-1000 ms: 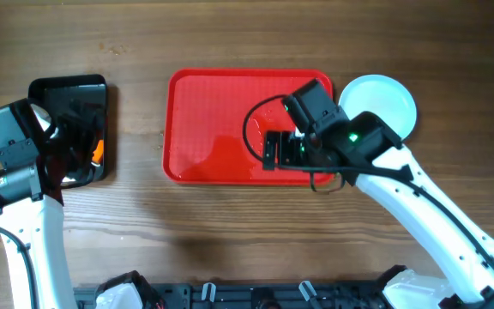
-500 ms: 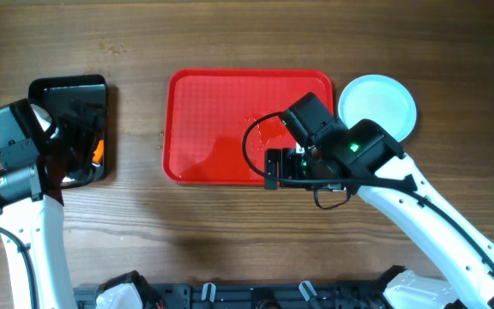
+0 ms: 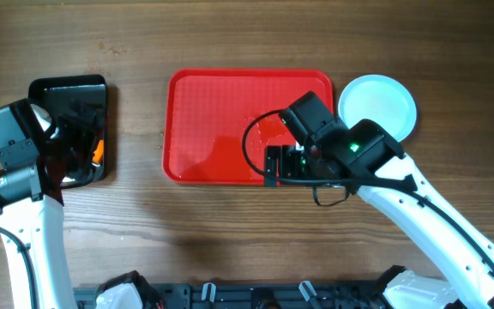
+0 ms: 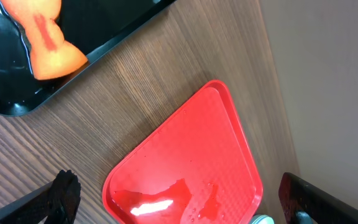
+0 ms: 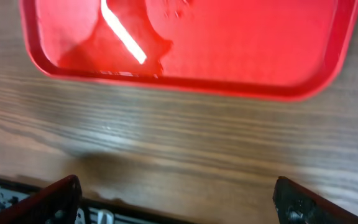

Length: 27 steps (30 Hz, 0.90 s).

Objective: Clean dirty plates on tray and stack at the side

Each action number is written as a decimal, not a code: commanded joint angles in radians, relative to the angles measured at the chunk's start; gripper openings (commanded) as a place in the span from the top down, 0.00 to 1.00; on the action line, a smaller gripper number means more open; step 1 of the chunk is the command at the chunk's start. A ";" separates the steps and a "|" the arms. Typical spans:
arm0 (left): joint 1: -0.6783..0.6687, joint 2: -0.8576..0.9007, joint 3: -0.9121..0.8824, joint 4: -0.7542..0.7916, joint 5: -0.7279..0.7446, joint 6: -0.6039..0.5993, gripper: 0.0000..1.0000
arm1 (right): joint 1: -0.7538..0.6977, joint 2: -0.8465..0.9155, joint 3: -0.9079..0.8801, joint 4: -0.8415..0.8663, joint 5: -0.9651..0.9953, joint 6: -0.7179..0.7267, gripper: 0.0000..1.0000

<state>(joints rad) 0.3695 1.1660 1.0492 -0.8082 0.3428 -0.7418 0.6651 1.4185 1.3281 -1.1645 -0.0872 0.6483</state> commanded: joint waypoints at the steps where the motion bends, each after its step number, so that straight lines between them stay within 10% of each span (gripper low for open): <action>1: 0.001 -0.004 -0.004 0.003 0.015 0.005 0.00 | 0.002 -0.011 -0.001 0.061 0.029 -0.089 0.00; 12: 0.001 -0.004 -0.004 0.003 0.016 0.005 0.00 | 0.001 -0.106 -0.076 0.328 0.032 -0.238 0.00; 27: 0.001 -0.004 -0.004 0.003 0.016 0.005 0.00 | -0.105 -0.546 -0.733 1.028 -0.096 -0.330 0.00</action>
<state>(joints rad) 0.3695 1.1660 1.0489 -0.8078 0.3428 -0.7418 0.5907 0.9733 0.7013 -0.2211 -0.1032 0.3828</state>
